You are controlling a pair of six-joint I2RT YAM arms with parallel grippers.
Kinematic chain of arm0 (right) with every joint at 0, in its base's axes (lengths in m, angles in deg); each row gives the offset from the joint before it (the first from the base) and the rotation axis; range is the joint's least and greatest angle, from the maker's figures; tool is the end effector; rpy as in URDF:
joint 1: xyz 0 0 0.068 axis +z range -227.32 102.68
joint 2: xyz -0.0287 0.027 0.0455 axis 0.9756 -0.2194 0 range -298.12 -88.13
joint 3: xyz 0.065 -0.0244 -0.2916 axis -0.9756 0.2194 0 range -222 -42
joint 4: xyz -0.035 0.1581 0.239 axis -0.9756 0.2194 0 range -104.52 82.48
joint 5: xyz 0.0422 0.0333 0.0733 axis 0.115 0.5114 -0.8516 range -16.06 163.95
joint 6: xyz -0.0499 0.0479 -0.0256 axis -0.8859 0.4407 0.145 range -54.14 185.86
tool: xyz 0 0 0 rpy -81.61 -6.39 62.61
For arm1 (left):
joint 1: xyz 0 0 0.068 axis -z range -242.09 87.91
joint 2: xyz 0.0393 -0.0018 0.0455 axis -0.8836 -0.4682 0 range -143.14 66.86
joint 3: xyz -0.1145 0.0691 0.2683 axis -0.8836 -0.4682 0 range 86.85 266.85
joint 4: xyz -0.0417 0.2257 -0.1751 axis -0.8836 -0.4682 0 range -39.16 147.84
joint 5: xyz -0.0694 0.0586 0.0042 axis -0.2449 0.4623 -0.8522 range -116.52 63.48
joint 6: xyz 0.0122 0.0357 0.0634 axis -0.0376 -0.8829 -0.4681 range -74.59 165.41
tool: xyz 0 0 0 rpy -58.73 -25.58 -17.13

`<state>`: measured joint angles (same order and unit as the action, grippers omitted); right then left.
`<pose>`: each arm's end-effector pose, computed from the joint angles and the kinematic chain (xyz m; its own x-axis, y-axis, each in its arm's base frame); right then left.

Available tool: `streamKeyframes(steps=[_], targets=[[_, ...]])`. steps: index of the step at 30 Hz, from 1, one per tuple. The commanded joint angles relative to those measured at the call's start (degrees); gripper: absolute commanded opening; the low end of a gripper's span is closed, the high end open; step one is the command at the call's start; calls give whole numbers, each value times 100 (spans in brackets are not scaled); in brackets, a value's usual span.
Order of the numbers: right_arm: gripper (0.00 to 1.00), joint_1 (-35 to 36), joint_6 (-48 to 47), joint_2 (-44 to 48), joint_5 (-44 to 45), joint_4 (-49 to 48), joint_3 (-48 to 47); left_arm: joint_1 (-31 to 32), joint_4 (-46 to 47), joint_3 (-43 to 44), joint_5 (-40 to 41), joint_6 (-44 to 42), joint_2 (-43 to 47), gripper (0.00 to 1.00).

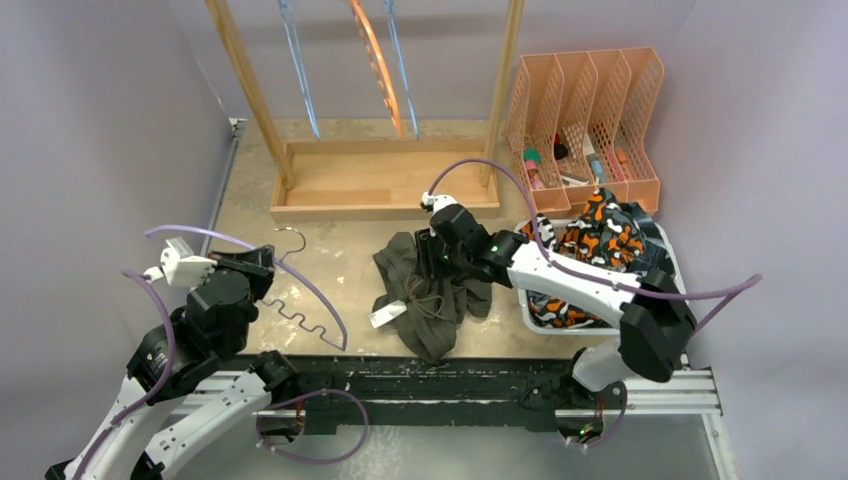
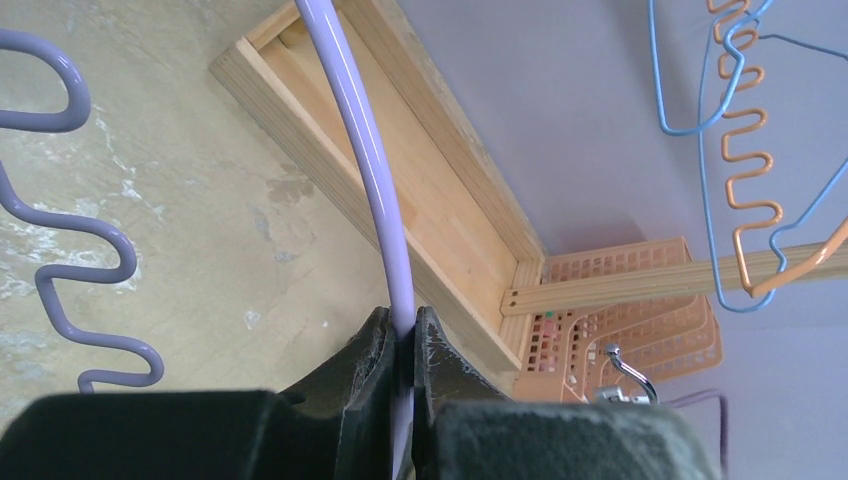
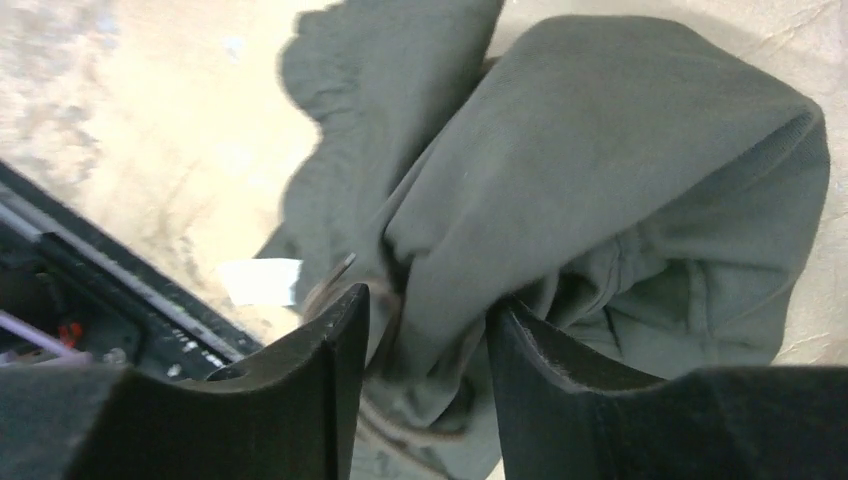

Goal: Remove the shorts from the hanger

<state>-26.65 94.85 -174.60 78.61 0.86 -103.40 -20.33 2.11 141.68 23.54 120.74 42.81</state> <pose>0.2437 0.2898 0.2551 -0.7143 -0.1096 -0.6912 -0.4407 0.8376 0.3227 0.0771 -0.0055 0.3762 0.0085 -0.8400 -0.5426 -0.3274 0.5104 -0.7952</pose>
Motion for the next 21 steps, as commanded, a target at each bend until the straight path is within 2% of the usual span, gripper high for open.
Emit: streamKeyframes(steps=[1,2,3,7,9,14,17,21], targets=[[55,82,62,697,260,-4,-269,-1,706,-70,-341,-181,-200,0],[62,85,72,838,447,127,-265,-1,898,-170,-452,-218,-229,0],[64,91,91,1068,531,192,-187,3,1063,-247,-570,-225,-276,0],[62,91,341,2197,39,-794,1119,5,1798,-489,-1348,94,-938,0],[64,91,435,2692,-408,-1472,1792,1,1683,-261,-1268,132,-1277,0],[74,100,551,3595,-1596,-2760,2691,3,2181,-377,-1222,431,-1015,0],[82,136,605,3844,-1885,-3443,3020,0,2250,-590,-1334,1039,-990,0],[86,323,369,4033,-2130,-4339,3282,3,3127,-1093,-1648,1564,-898,0]])
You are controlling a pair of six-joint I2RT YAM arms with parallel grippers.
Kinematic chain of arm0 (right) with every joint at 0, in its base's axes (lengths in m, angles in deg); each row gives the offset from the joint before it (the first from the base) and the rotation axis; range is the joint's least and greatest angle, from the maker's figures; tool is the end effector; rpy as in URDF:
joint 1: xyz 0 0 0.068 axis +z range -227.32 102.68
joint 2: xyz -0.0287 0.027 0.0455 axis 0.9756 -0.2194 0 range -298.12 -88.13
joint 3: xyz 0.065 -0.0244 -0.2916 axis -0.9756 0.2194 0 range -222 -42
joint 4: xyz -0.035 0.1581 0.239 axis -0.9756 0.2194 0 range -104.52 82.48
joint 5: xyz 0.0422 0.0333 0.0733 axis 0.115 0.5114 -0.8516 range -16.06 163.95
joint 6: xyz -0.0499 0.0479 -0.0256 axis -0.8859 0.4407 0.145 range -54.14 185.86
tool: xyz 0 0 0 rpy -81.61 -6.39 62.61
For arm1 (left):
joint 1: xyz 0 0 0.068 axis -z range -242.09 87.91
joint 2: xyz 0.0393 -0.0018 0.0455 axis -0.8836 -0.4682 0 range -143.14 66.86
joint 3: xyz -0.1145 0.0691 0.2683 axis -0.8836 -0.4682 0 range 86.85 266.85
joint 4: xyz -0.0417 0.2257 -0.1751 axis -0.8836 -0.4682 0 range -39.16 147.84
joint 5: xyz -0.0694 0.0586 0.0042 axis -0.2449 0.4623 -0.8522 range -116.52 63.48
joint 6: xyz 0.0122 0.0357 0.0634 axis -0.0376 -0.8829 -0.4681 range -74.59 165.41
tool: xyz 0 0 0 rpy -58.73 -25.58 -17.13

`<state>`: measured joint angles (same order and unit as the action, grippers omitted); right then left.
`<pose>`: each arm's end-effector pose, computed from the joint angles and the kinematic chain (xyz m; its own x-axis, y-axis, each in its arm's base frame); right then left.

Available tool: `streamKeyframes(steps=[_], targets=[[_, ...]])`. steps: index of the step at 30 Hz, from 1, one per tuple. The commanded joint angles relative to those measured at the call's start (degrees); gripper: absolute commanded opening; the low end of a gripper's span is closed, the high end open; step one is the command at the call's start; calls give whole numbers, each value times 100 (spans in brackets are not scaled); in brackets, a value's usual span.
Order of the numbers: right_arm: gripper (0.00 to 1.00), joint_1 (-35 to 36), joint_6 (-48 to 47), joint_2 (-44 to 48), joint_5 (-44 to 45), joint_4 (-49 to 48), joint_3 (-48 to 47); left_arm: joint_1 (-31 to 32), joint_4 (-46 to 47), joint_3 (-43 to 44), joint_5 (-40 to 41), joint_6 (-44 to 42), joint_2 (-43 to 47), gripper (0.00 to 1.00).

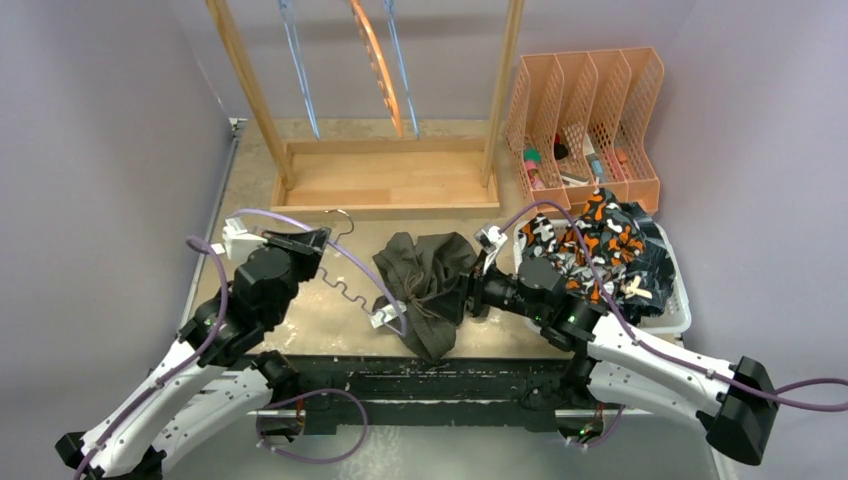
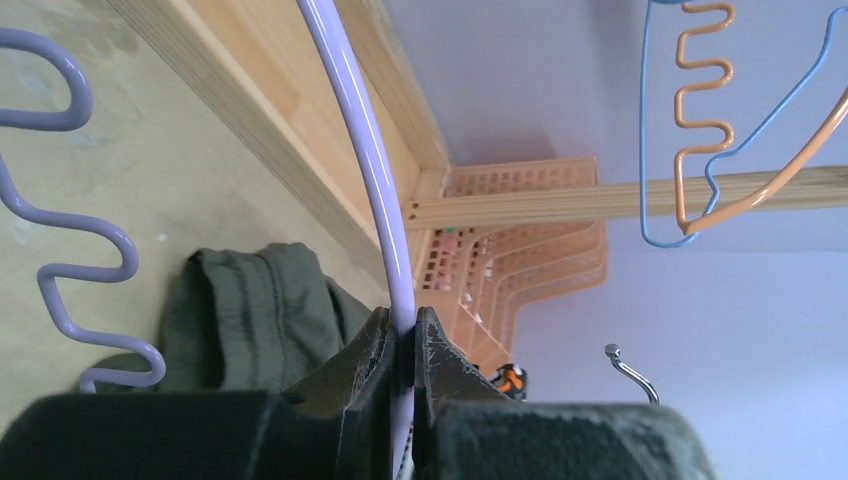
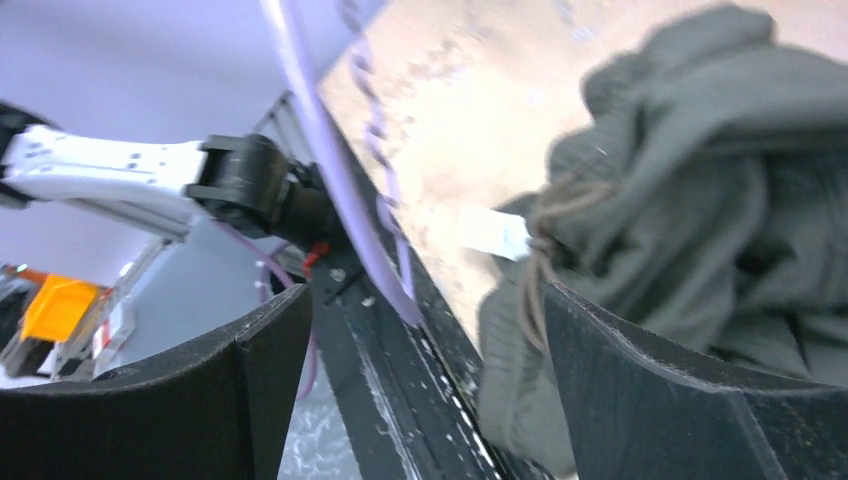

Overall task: Remove the shorts from the hanger
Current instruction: Remove the shorts from the hanger, then place the hanger on the clothes rod.

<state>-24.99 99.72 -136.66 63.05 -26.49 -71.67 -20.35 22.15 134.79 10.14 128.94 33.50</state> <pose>0.1367 0.1963 0.2842 -0.5579 0.1728 -0.8117 -0.6998 0.4278 0.5720 0.1300 -0.0667 0.3565 -0.1478 -0.9362 -0.3189 -0.2536 0.3475 -0.9027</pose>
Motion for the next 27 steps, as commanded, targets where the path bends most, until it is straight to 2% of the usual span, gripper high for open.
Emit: streamKeyframes(steps=[1,3,6,8,11,15,18,22,24,27], targets=[[88,204,-137,251,-613,-1807,189,2,1283,-522,-329,902,73,0],[92,264,-177,175,-621,-2026,270,3,1486,-679,-361,1114,133,0],[99,448,-260,-166,-165,-1462,-35,6,1523,-841,-324,1501,239,0],[100,804,-380,-487,395,-864,-429,8,1504,-927,-291,1720,326,0],[99,1224,-747,-854,908,-711,-654,3,1519,-1005,-238,1957,464,0],[99,1248,-727,-1203,996,-892,-613,6,1279,-814,-167,1926,501,0],[99,1311,-782,-1420,1047,-654,-841,6,1098,-680,-128,1851,546,0],[90,1328,-1117,-1512,1080,-439,-948,4,922,-612,-6,1831,681,0],[80,1326,-1261,-1474,971,-480,-886,10,840,-591,72,1874,730,0],[72,1323,-1468,-1417,844,-565,-787,1,834,-555,151,1929,752,0]])
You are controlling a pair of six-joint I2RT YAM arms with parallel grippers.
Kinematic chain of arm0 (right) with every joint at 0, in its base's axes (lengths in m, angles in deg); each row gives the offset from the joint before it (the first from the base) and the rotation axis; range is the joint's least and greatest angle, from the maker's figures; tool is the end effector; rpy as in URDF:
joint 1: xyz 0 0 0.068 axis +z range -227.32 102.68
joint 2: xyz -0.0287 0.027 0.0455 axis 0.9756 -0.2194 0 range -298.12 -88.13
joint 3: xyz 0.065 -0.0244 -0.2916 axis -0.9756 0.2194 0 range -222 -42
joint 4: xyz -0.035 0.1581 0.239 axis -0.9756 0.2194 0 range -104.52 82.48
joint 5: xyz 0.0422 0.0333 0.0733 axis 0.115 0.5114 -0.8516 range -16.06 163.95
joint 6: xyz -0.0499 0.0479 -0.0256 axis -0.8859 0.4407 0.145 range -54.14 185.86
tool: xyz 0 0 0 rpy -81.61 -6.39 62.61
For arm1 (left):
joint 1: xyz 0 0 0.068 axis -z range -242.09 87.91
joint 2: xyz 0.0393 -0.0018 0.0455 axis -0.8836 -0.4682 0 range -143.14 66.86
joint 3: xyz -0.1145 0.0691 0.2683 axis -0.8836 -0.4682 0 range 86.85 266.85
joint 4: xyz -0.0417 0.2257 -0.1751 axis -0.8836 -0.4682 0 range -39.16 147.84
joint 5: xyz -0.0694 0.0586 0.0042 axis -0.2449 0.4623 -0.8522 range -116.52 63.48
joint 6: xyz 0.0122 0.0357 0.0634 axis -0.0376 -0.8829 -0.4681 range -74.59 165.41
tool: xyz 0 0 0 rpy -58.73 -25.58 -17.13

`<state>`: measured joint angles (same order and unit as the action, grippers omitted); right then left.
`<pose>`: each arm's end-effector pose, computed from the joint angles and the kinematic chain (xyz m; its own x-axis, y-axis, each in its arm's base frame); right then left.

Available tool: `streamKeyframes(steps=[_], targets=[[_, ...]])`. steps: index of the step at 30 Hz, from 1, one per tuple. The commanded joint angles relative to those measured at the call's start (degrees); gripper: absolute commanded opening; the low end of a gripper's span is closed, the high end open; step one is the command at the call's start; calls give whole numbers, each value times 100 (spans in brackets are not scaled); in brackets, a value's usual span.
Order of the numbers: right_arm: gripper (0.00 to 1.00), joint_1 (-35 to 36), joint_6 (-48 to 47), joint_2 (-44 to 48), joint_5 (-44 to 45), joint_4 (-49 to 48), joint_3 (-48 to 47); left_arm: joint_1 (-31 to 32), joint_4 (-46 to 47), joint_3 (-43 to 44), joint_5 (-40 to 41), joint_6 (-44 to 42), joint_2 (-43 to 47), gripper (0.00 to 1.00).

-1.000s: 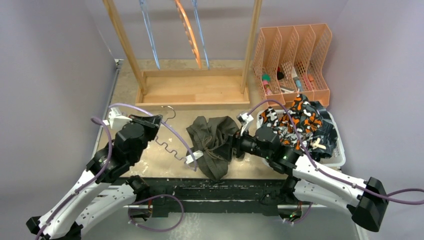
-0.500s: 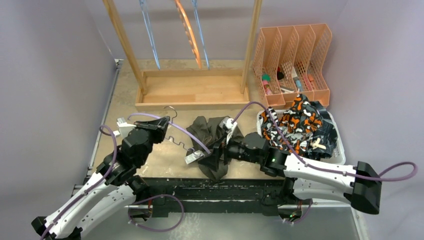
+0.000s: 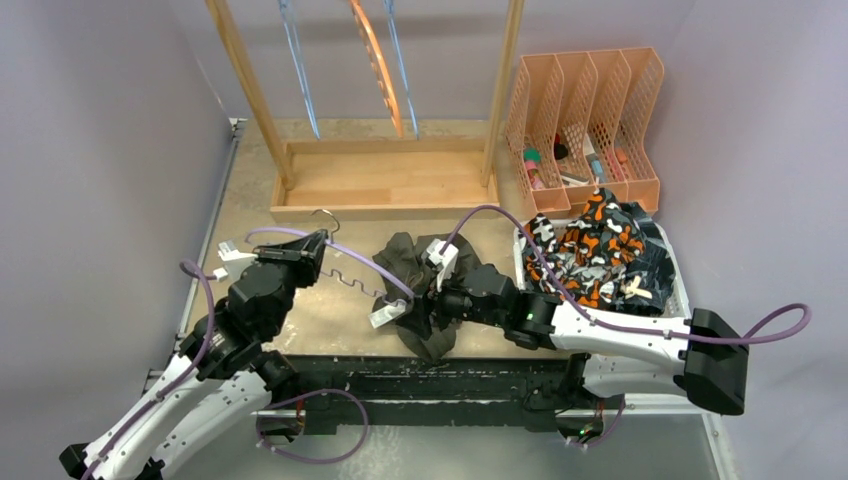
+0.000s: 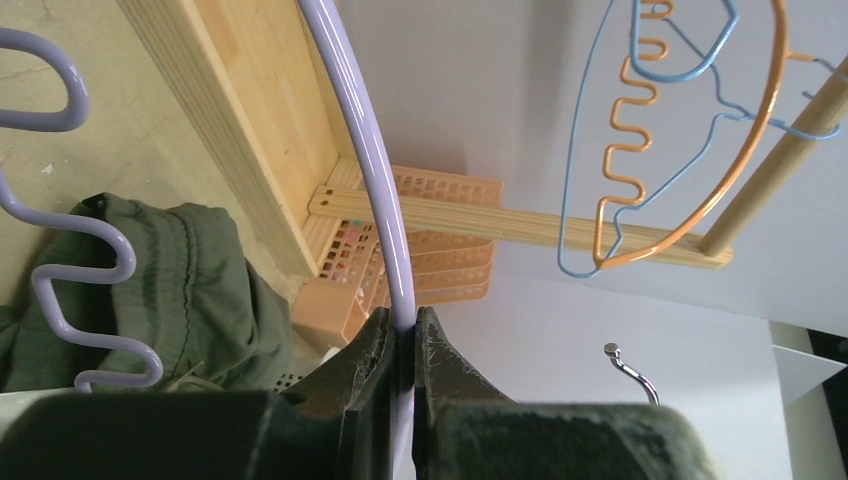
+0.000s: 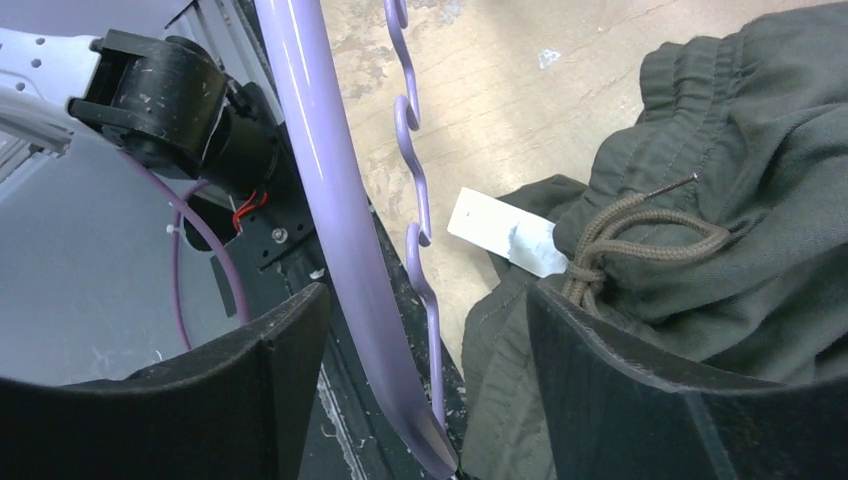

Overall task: Remove the shorts from the hanger
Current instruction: Place the hanger on the clothes rod.

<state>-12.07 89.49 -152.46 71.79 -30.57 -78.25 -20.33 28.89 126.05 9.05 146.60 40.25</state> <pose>0.1217 0.2699 0.2722 -0.4499 -0.0191 -0.8929 -0.8105 0.4285 0.3993 0.1227 -0.0615 0.3275 -0.0821 -0.9963 0.0254 -0.2302 -0.0058 -0.9731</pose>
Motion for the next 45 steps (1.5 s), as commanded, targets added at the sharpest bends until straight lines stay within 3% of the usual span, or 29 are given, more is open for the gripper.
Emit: streamKeyframes(steps=[1,5,8,10,14,17,23,32,37,40,45], targets=[[70,37,-512,187,-65,-232,-84,5,174,330,265,167,65,0],[64,38,-732,233,-459,-532,1,6,210,360,200,156,16,0],[44,31,-712,131,-516,-381,-196,3,177,346,113,219,28,0],[60,33,-708,2,-407,-272,-261,4,229,307,100,280,78,0],[53,31,-833,-181,-329,-31,-381,0,337,280,48,340,104,0],[42,32,-940,-155,-382,-123,-372,-1,308,312,-44,341,77,0],[4,31,-1030,6,-331,-215,-301,4,148,210,52,451,260,0],[0,31,-826,438,-496,-116,-262,7,-100,430,245,117,153,0],[0,31,-347,777,-607,319,-250,6,347,468,-134,-456,-24,20],[0,36,106,1095,-627,288,31,-1,283,530,-391,-678,-249,39],[0,23,1397,1388,133,1135,264,2,423,510,-645,-838,-471,58]])
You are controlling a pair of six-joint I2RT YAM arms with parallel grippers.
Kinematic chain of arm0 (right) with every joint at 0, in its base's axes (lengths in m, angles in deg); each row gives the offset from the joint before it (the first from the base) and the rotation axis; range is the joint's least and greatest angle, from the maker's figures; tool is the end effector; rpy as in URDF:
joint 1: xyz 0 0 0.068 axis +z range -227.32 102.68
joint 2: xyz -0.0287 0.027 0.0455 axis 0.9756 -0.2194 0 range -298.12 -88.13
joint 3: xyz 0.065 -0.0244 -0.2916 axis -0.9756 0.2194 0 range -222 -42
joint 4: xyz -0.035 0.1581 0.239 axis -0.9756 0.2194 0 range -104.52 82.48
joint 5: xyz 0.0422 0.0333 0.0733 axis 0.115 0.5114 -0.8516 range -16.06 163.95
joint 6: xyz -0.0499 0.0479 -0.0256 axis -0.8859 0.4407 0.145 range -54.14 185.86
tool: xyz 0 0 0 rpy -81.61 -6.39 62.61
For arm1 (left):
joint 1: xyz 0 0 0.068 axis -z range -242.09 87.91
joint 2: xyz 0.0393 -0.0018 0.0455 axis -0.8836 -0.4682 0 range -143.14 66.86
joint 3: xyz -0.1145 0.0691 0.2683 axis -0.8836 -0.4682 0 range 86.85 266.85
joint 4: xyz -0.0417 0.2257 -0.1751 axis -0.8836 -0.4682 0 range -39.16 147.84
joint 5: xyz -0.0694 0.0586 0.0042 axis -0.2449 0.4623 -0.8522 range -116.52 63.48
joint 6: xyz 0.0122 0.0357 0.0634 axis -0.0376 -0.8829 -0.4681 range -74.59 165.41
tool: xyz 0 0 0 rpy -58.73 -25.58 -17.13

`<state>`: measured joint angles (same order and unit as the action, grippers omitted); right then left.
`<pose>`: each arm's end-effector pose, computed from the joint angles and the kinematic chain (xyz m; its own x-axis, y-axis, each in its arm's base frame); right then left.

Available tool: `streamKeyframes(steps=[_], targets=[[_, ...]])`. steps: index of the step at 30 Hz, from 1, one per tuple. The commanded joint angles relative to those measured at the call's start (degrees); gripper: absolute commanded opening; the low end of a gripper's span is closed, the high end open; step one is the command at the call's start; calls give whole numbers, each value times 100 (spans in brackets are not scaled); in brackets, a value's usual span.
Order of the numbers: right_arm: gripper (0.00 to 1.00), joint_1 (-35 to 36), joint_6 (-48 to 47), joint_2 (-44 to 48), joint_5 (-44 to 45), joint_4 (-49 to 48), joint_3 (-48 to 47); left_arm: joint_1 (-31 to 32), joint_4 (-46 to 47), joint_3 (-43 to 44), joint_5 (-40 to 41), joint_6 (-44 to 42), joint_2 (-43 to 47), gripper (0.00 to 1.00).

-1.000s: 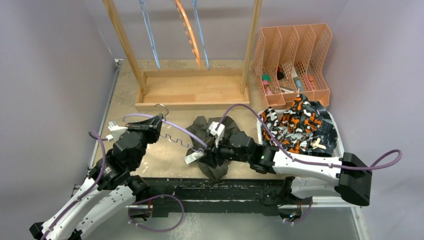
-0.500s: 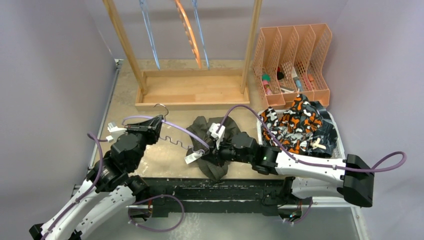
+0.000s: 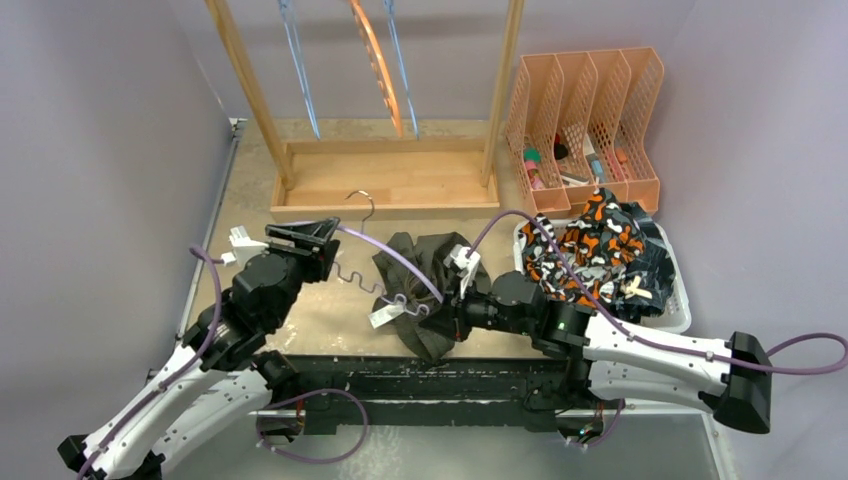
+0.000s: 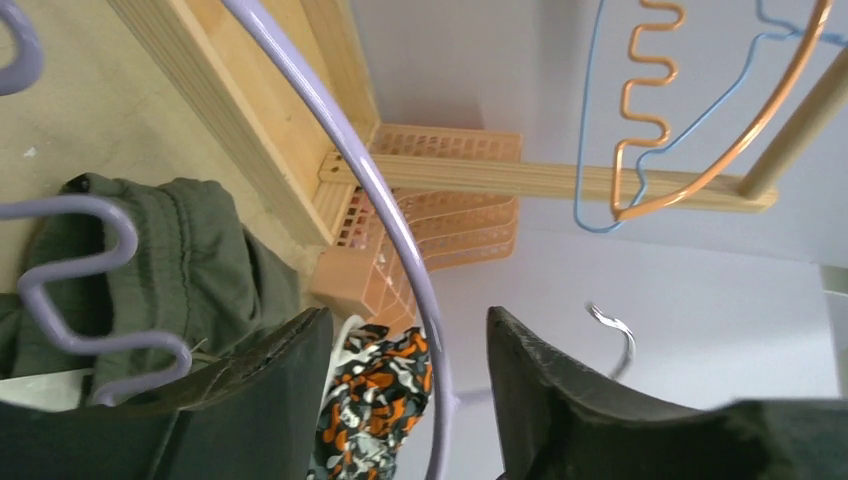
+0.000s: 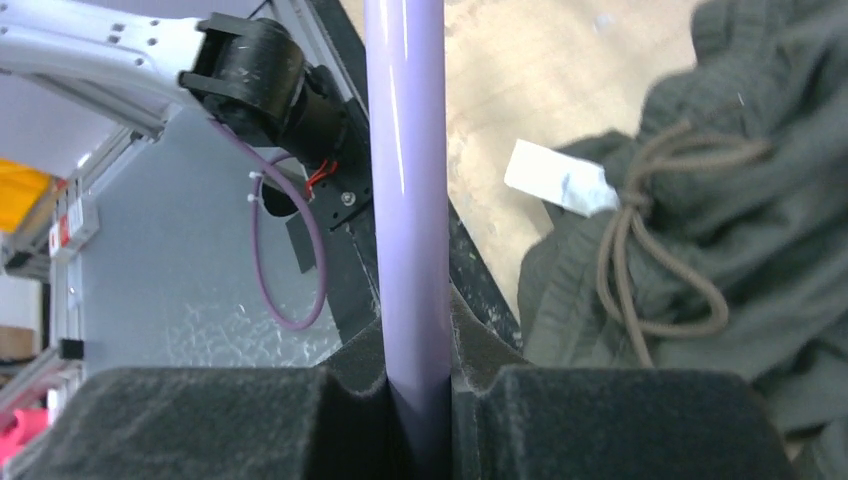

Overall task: Remove the shorts from the hanger
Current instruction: Place the hanger on the clothes rod.

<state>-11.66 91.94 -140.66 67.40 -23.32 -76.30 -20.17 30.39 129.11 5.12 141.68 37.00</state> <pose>0.0985 0.2351 0.2942 -0.4790 0.0009 -0.8778 -0.8249 0.3413 0.4505 0.1285 -0.0720 0.3433 -0.1694 -0.9851 -0.0300 -0.2128 0.0663 -0.9748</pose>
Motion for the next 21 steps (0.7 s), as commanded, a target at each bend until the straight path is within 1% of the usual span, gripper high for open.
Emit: streamKeyframes(steps=[1,3,4,7,11,15,19,21], targets=[[0,-19,1300,208,652,587,80,-8,315,226,-295,-401,-186,63],[0,-18,1558,219,746,696,156,-12,548,288,-463,-662,-261,71],[0,-19,1653,217,781,710,184,-9,724,345,-555,-869,-302,73],[0,-13,1909,316,1071,723,195,-15,641,694,-579,-1292,-431,73],[0,-19,1981,548,1584,739,170,-10,229,1059,-328,-1584,-423,74],[0,-99,2147,756,2073,1072,136,-11,-73,1083,15,-1623,-204,76],[0,-174,2694,1085,2650,1460,140,-8,-272,1073,201,-1591,-76,77],[0,-172,2662,1253,2896,1528,89,-15,-354,1106,236,-1635,-86,77]])
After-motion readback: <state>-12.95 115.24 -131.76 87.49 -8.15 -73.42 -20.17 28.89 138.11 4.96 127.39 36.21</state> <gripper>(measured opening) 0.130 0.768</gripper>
